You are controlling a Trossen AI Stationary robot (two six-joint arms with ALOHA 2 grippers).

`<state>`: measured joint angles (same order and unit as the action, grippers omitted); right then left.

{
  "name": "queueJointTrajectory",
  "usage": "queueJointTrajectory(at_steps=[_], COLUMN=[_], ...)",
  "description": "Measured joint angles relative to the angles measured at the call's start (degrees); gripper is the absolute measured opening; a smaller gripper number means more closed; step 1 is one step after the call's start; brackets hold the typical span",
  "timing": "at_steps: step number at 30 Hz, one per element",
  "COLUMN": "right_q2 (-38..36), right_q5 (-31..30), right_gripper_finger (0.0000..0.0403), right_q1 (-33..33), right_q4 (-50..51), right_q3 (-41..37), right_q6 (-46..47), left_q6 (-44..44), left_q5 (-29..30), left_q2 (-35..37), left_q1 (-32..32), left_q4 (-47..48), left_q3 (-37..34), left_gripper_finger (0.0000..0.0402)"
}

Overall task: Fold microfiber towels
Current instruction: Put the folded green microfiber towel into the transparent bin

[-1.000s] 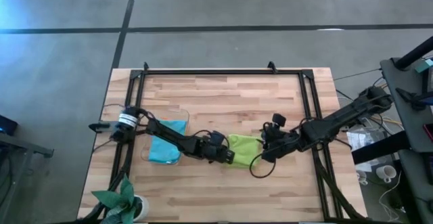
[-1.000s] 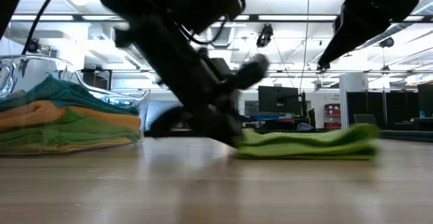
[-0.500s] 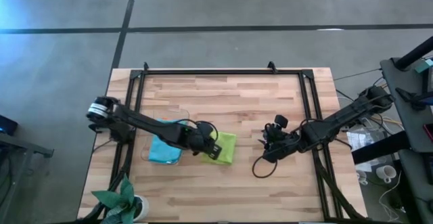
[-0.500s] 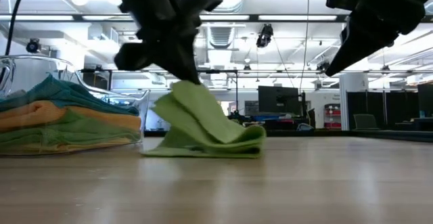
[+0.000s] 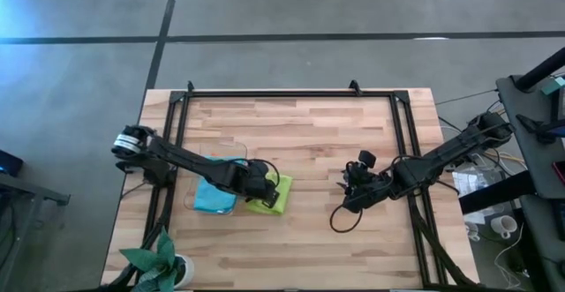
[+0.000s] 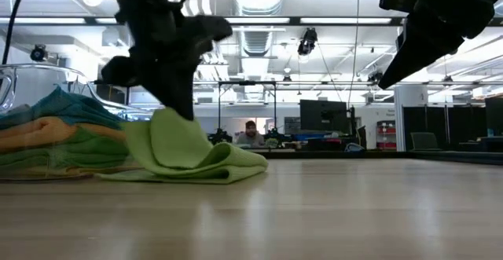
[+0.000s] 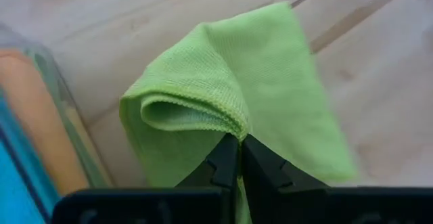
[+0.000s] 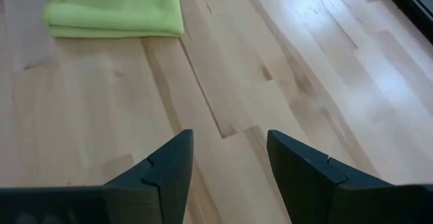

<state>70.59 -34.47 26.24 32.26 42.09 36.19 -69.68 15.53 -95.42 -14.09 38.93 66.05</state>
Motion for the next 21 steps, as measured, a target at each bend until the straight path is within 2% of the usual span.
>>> queueJointTrajectory(at_steps=[8, 10, 12, 14, 17, 21], right_q2=[0.15, 1.06, 3.39, 7.31, 15.26, 27.79], right_q5=[0.11, 0.37, 2.87, 5.61, 6.4, 6.38], right_gripper_finger=[0.0187, 0.0187, 0.0187, 0.0187, 0.0187, 0.0187], right_q1=[0.0, 0.0, 0.0, -0.26, -1.37, -4.87], right_q4=[-2.12, -9.11, -20.94, -33.9, -49.66, -59.62], right_q3=[-0.27, -1.59, -3.54, -4.99, -5.09, 0.6], right_q6=[-0.17, -2.83, -7.26, -11.54, -16.65, -20.15], left_q6=[0.98, 0.99, 1.01, 1.03, 1.06, 1.96], left_q5=[0.95, 0.91, 0.81, 0.81, 0.74, -0.96], left_q2=[-2.71, -2.71, -2.67, -2.52, -2.47, -2.23], left_q1=[0.26, 0.26, 0.26, 0.26, 0.26, 0.26], left_q4=[5.73, 5.72, 6.24, 6.19, 7.23, 8.34], left_q3=[0.01, 0.03, 0.03, 0.03, 0.29, 0.4], left_gripper_finger=[0.0004, 0.0016, 0.0035, 0.0058, 0.0095, 0.014])
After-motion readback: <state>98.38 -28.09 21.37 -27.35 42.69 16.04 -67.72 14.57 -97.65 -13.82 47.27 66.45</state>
